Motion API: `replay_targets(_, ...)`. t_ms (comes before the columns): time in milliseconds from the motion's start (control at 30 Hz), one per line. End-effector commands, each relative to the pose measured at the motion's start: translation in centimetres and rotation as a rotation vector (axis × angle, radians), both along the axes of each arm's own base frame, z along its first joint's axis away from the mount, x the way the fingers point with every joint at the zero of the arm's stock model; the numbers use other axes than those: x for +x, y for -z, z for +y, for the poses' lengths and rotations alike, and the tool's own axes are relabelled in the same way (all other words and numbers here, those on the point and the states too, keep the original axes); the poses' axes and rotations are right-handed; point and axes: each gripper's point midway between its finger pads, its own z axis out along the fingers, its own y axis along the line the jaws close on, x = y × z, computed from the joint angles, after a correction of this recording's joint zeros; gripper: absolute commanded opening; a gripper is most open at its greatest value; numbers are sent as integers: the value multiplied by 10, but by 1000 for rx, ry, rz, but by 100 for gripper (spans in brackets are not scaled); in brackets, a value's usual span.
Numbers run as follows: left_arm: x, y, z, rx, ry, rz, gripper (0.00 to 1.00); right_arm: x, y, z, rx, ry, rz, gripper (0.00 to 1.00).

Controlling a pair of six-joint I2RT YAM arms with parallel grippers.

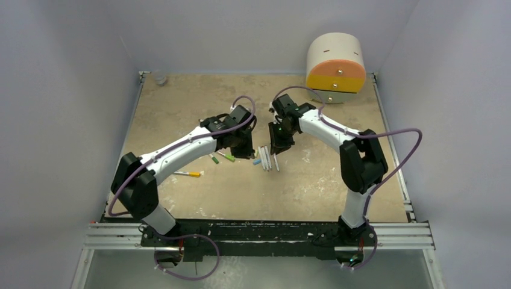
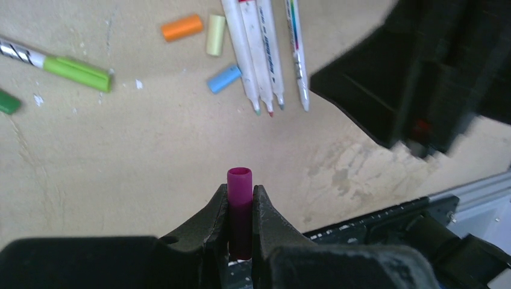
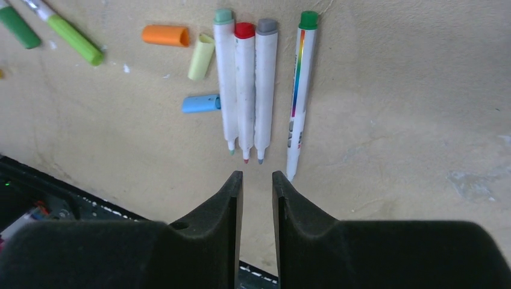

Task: Open the pen caps

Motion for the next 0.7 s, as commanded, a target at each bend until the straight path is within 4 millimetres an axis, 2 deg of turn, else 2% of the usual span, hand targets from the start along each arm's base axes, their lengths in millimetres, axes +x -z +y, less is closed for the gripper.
replay_targets(0, 34, -3, -3, 38, 18, -91, 2, 7, -52, -6, 56, 36, -80, 26)
replay_targets(133, 41, 19, -3, 94, 32, -75, 5, 2, -56, -15, 59, 52, -85, 26)
replay_targets(433, 43, 63, -3, 129, 53, -46, 9, -9, -56, -23, 65, 68, -76, 26)
replay_targets(667, 47, 86, -4, 156, 67, -29, 13, -15, -54, -25, 71, 70, -67, 26)
